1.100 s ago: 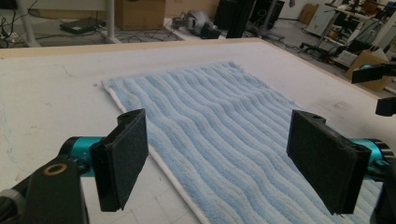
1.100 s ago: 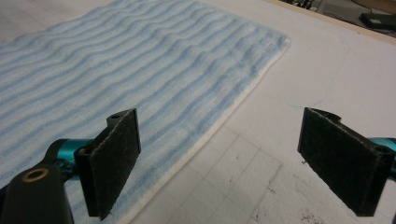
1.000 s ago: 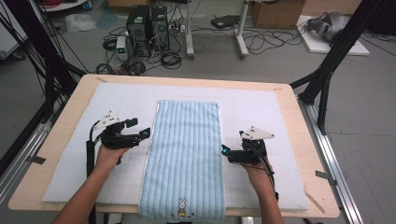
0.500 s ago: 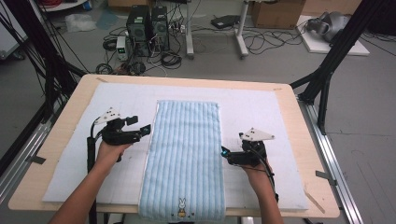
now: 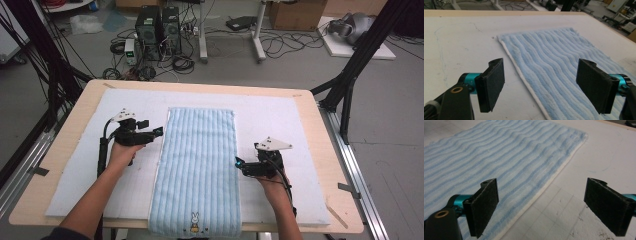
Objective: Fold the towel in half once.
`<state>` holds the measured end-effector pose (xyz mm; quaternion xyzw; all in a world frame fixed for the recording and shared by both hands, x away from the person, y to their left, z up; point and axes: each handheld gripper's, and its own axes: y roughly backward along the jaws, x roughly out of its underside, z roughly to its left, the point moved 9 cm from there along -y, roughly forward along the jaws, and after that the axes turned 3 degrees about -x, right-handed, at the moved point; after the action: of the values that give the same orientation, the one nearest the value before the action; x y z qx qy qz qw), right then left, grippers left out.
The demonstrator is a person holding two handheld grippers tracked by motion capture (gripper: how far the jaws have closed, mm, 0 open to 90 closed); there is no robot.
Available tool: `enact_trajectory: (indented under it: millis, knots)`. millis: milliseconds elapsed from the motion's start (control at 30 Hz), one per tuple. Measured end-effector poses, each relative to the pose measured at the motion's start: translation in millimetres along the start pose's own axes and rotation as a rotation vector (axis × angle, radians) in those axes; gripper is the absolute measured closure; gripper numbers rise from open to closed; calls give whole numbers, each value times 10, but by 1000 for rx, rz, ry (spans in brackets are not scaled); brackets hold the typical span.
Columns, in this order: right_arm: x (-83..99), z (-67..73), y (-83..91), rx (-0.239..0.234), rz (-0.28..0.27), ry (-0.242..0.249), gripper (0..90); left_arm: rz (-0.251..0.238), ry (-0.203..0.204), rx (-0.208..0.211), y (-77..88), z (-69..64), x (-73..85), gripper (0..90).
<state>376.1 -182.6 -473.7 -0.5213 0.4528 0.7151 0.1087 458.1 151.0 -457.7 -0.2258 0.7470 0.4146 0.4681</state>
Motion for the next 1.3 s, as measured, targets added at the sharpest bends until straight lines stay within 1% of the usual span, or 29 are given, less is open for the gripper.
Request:
enact_trajectory:
  millis: [67,100,167,200,233,267,367,467,500,600,667,767,833,933,1000,1067,1133,1200,1300]
  knots:
    - [-1,-7,-5,1,-1,3,117,-4,-5,-19,-47,32,-45,244]
    - [2,-14,-11,2,-1,6,117,-1,2,-20,-75,41,-63,243]
    - [13,-16,-11,0,7,-4,117,17,1,-25,-138,57,-81,238]
    - [11,-17,-8,1,5,-3,117,16,2,-24,-167,62,-85,237]
    - [4,-18,-4,3,-2,-1,118,38,7,-26,-203,68,-70,235]
    - [3,-12,4,0,-3,-8,117,43,0,-33,-235,74,-62,232]
    - [-1,-9,6,1,-5,-13,117,69,-4,-53,-321,87,-14,240]
    - [2,-15,3,2,-5,-16,117,106,-9,-72,-384,100,49,264]
    - [3,-18,1,2,-5,-17,117,127,-12,-76,-399,104,72,276]
    - [10,-22,-2,3,1,-26,117,155,-36,-98,-424,128,99,328]
    - [10,-24,-9,6,1,-18,118,165,-43,-101,-437,138,107,344]
    - [13,-15,-21,6,6,-20,118,186,-61,-106,-462,141,145,382]
    - [10,-9,-34,5,7,-22,118,208,-80,-104,-484,131,187,400]
    - [0,17,-56,2,8,-16,117,231,-107,-96,-521,97,235,449]
    - [-5,25,-79,3,14,-13,118,237,-122,-100,-552,63,262,477]
    - [-17,28,-113,5,17,-21,117,245,-189,-125,-563,36,269,493]
    - [-21,17,-162,12,34,-22,118,243,-209,-118,-570,1,270,544]
    - [-39,-13,-221,22,53,-28,118,241,-208,-107,-572,-20,273,610]
    - [-108,-91,-343,45,71,-45,118,244,-187,-96,-564,-14,274,664]
